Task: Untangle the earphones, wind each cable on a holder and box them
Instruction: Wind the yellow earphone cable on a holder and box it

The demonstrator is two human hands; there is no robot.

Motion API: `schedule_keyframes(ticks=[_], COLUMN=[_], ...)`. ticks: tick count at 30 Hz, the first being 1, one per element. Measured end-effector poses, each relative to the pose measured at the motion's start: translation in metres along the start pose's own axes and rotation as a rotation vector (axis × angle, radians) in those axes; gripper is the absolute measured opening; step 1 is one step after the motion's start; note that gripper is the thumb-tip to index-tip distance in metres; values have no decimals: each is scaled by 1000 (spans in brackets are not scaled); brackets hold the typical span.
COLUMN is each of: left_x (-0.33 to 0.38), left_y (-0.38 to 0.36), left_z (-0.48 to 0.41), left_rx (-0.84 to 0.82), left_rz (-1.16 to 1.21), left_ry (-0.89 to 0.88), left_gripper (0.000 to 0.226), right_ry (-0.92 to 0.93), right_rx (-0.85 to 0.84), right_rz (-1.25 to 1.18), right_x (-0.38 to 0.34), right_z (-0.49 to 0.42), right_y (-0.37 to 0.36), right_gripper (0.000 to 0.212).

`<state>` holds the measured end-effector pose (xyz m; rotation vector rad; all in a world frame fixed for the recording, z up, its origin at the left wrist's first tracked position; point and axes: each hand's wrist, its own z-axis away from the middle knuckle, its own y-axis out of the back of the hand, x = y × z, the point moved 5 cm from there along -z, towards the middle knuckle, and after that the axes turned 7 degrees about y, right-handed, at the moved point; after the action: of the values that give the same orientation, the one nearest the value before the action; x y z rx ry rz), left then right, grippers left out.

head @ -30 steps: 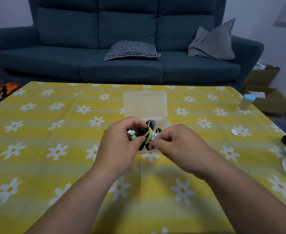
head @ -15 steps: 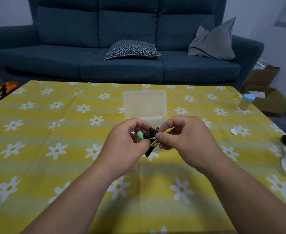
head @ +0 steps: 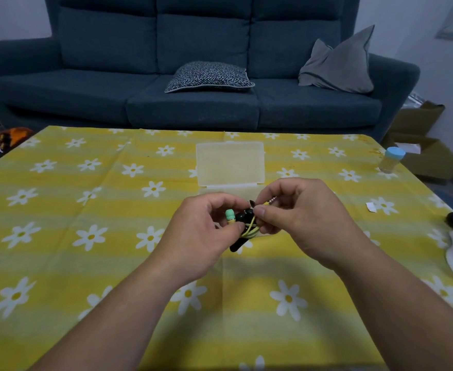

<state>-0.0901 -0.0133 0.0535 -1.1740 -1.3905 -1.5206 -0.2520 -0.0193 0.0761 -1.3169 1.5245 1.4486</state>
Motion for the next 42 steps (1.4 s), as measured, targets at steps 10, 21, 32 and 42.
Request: schedule_keyframes(ticks=[10, 21, 32, 42], left_x=[-4, -4, 2, 5], left_y=[-7, -4, -3, -5], left_z=[4, 0, 5, 8], left_rx=[-51, -11, 72, 197], left_rz=[267, 136, -35, 48], left_ry=[108, 27, -62, -161], left_gripper=[30, 41, 59, 49], right_ry=[108, 132, 127, -56], right_rx=[59, 11, -44, 146], right_rz=[168, 230, 155, 173], right_x=[-6, -4, -1, 16], right_z=[-3, 0, -1, 0], right_y=[-3, -2, -15, -20], right_gripper=[24, 13, 13, 19])
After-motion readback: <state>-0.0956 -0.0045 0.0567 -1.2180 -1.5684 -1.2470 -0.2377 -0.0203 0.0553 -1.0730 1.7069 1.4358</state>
